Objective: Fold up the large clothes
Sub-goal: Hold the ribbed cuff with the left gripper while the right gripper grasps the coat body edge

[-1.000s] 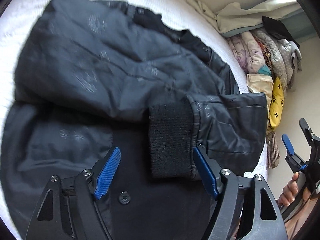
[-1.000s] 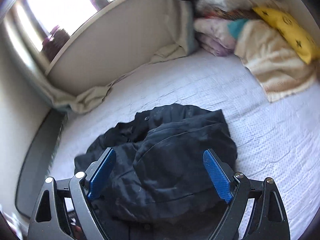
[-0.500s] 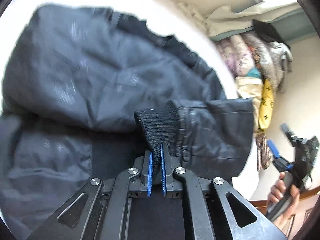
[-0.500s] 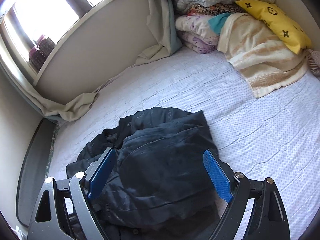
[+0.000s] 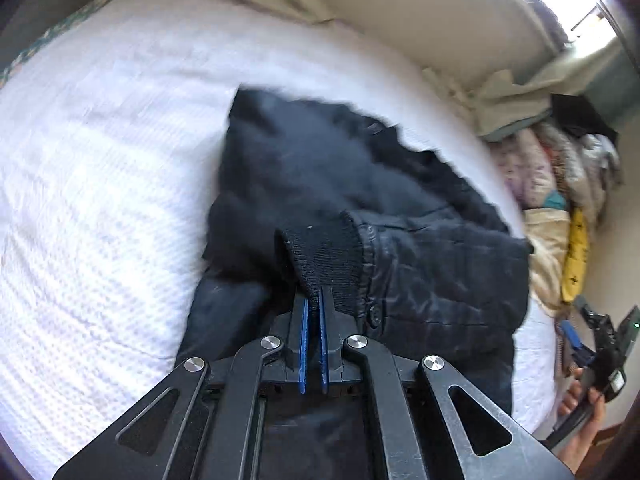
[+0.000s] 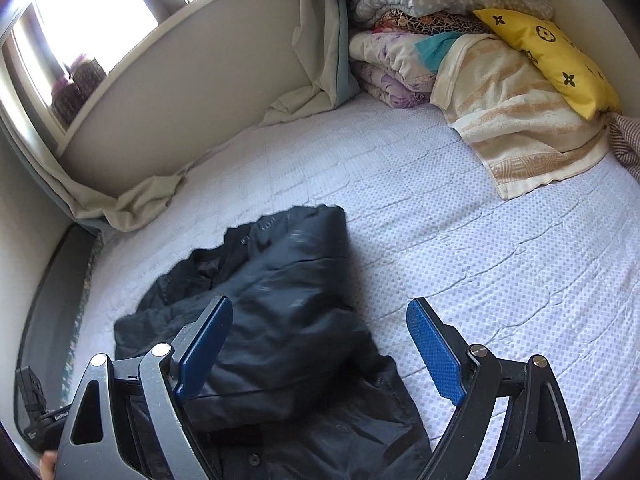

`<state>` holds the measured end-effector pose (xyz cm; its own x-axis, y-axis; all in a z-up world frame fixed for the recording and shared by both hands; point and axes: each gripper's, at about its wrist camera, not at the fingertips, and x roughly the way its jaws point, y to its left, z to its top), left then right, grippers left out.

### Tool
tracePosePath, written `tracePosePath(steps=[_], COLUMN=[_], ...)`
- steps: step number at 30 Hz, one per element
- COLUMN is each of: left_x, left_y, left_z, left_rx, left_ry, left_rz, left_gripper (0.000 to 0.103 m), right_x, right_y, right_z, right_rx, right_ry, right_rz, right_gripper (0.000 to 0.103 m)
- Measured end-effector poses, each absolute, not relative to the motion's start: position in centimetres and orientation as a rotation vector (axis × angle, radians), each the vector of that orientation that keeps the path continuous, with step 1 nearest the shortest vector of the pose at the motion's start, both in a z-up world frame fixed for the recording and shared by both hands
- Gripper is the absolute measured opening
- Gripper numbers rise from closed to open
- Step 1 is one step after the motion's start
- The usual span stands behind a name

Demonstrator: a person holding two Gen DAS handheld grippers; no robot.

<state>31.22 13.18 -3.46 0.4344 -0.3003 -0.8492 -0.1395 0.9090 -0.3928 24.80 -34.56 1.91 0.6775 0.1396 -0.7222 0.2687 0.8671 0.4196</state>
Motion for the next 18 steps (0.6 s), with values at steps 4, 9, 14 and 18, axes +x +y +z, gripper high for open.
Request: tracePosePath(steps=[4, 9, 14, 18], left_x=[31.4, 31.9, 31.9, 31.4], left_y=[12.4, 11.0, 11.4, 11.2], left_z=[-5.1, -4.4, -3.4, -1.2], left_rx=[-0.410, -0.358, -0.351, -0.270], left_ry=[1.161, 1.141, 1.111, 1.014], left_rz=[-0.098, -0.113, -0.086, -0.028], left_gripper=[0.005, 0.005, 0.010, 0.016], right_x=[25.6, 27.0, 28.6, 29.7], right_y=[-33.5, -31.0, -28.7, -27.7], right_z=[1.3, 0.7, -0.4, -1.3], right_rx=[0.483, 0.388, 0.340, 0.300], right_ry=[0.864, 0.881, 0.902, 0.914], right_rz=[-0.090, -0.059, -0.016, -0.026], right_gripper=[0.078, 0.050, 0.042, 0.042])
